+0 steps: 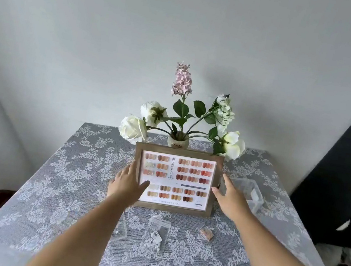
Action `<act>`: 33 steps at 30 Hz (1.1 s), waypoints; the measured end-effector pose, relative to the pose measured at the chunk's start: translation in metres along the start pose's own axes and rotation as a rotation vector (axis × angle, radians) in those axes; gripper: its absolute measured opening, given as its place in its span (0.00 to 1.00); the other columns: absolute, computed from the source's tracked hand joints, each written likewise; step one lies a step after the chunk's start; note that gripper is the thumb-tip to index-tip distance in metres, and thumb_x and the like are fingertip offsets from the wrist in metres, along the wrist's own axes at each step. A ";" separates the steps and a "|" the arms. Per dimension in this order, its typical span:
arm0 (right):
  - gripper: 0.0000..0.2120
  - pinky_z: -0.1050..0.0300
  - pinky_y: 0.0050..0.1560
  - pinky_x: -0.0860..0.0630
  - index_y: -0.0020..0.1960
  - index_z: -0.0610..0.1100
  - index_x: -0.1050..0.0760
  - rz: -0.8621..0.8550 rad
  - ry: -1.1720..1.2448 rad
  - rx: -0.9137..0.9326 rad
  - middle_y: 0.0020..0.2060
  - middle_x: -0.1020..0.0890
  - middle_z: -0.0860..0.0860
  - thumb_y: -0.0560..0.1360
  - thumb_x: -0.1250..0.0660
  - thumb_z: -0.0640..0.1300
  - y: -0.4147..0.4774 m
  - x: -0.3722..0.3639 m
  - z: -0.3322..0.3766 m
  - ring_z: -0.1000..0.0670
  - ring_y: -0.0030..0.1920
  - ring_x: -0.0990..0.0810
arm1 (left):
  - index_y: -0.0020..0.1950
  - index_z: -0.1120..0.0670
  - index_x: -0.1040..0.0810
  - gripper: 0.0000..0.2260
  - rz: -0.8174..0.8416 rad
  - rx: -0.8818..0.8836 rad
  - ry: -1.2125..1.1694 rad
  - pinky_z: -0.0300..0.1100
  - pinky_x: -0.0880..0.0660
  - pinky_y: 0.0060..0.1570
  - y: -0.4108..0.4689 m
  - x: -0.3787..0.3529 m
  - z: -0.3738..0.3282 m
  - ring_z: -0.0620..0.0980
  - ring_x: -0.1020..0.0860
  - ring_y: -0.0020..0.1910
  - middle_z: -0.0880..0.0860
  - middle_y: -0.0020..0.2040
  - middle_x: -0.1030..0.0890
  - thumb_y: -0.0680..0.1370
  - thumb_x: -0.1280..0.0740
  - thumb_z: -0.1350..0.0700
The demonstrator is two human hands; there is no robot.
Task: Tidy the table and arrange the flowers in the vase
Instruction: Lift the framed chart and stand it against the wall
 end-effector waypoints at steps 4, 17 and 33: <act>0.32 0.49 0.59 0.29 0.74 0.51 0.49 -0.065 0.212 -0.079 0.69 0.32 0.44 0.75 0.36 0.50 0.011 -0.023 -0.014 0.44 0.63 0.27 | 0.76 0.49 0.51 0.35 -0.004 0.164 -0.234 0.55 0.25 0.56 0.014 -0.018 0.020 0.58 0.27 0.64 0.56 0.72 0.33 0.75 0.34 0.48; 0.17 0.66 0.36 0.31 0.58 0.43 0.30 -0.354 0.385 -0.097 0.42 0.22 0.51 0.71 0.31 0.39 0.036 -0.055 -0.023 0.52 0.39 0.23 | 0.58 0.45 0.28 0.13 -0.215 0.222 -0.606 0.38 0.25 0.34 0.046 -0.049 0.038 0.46 0.21 0.38 0.50 0.50 0.18 0.76 0.35 0.59; 0.15 0.67 0.34 0.31 0.56 0.42 0.30 -0.363 0.335 0.134 0.41 0.19 0.49 0.72 0.31 0.39 -0.005 -0.033 0.006 0.52 0.38 0.22 | 0.57 0.43 0.27 0.14 -0.375 0.234 -0.569 0.44 0.22 0.37 -0.014 0.000 0.043 0.46 0.21 0.39 0.44 0.45 0.21 0.75 0.34 0.57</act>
Point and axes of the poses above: each hand's wrist, its own y-axis towards the middle knuckle, its own x-axis out of the back of the hand, z = x × y, the point moved 4 cm from there along y, towards the middle knuckle
